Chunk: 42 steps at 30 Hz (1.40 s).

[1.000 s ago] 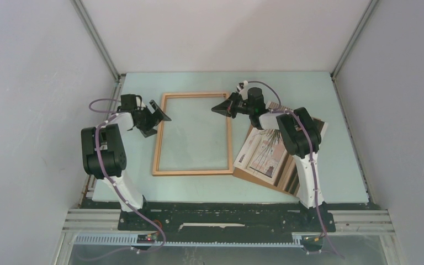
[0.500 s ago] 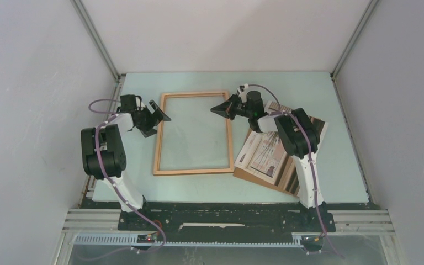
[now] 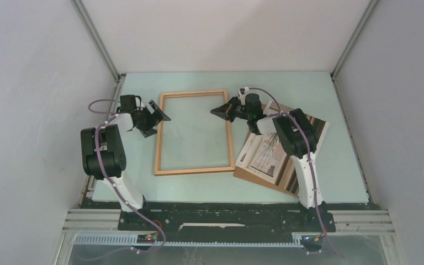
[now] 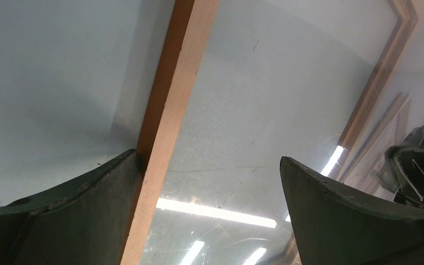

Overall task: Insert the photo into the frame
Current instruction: Place the photo frame item in the photo frame.

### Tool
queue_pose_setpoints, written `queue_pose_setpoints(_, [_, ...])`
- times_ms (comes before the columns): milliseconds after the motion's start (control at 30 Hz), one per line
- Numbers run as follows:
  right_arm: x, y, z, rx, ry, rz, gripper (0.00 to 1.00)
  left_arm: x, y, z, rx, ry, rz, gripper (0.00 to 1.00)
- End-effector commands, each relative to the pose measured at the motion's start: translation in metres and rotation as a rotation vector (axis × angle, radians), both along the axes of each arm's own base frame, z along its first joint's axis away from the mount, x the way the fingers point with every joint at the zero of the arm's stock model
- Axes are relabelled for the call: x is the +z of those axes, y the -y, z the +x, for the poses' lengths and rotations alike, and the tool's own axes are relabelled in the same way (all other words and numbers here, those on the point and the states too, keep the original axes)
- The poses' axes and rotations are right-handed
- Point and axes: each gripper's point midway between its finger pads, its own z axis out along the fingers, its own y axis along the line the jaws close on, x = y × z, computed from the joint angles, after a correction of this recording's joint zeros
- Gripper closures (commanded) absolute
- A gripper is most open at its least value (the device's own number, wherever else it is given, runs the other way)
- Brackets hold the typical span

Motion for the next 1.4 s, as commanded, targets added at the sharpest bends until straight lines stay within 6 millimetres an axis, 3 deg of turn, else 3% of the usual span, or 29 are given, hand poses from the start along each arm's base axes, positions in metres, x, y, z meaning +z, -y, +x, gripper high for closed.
queue_pose_setpoints(0, [-0.006, -0.013, -0.004, -0.006, 0.035, -0.04, 1.0, 0.017, 0.015, -0.008, -0.024, 0.019, -0.074, 0.0])
queue_pose_setpoints(100, [-0.014, -0.013, -0.005, -0.003, 0.03, -0.049, 1.0, 0.018, 0.014, -0.008, -0.023, 0.023, -0.07, 0.0])
queue_pose_setpoints(367, [-0.029, -0.017, -0.006, 0.024, 0.021, -0.124, 0.84, 0.024, 0.01, -0.009, -0.022, 0.039, -0.042, 0.0])
queue_pose_setpoints(800, [-0.029, -0.025, -0.002, 0.075, 0.033, -0.175, 0.72, 0.034, -0.017, -0.006, -0.01, 0.046, 0.147, 0.01])
queue_pose_setpoints(1033, [-0.03, -0.025, -0.002, 0.081, 0.036, -0.212, 0.63, 0.025, -0.027, -0.01, -0.043, -0.028, 0.311, 0.11])
queue_pose_setpoints(1267, [-0.029, -0.026, -0.003, 0.088, 0.045, -0.227, 0.62, 0.013, -0.031, -0.013, -0.06, -0.078, 0.376, 0.35])
queue_pose_setpoints(1367, [-0.027, -0.027, -0.003, 0.089, 0.051, -0.228, 0.62, 0.004, -0.032, -0.013, -0.075, -0.115, 0.405, 0.4])
